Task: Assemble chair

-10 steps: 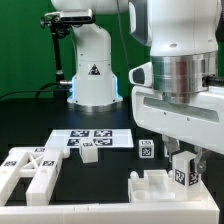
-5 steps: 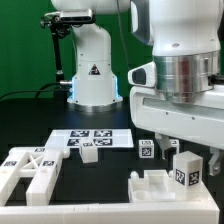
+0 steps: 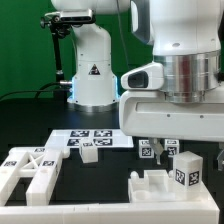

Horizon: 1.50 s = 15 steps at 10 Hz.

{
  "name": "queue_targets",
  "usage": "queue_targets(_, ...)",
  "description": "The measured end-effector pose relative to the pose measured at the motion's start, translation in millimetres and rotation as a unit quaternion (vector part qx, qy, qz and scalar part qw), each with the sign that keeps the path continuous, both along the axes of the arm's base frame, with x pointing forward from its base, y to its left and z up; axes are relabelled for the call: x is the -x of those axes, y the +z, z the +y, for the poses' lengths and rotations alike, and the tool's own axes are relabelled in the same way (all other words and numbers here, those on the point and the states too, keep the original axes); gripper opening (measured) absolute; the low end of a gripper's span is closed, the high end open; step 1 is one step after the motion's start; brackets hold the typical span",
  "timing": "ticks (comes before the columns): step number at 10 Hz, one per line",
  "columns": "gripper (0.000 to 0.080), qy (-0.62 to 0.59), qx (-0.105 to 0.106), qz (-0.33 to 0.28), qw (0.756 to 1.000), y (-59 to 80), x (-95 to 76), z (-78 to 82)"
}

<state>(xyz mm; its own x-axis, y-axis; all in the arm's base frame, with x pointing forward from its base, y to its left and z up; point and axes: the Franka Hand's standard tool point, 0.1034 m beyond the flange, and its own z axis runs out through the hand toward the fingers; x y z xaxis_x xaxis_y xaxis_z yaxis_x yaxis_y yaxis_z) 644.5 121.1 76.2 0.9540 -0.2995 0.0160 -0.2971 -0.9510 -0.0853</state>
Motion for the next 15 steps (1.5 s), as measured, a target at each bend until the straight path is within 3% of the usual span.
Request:
queue_targets(6,0.0649,0.275,0.030,-0.017,0.961,1.0,-1.7,-5.8)
queue_targets(8,0.0362,0.271,0.030,-0.016,0.962,0.9,-1.7,-5.7)
queue_targets(9,0.0285,0.271,0.030,-0.016,0.962,0.9,-1.7,-5.8)
queue_targets(12,0.0285,0.243,0.028,-0.015,0.970,0.8,-1.6,-5.3)
queue_targets(15,0.0285,0.021,0.019,-0.013,1.000,-0.8,-1.3,-1.2)
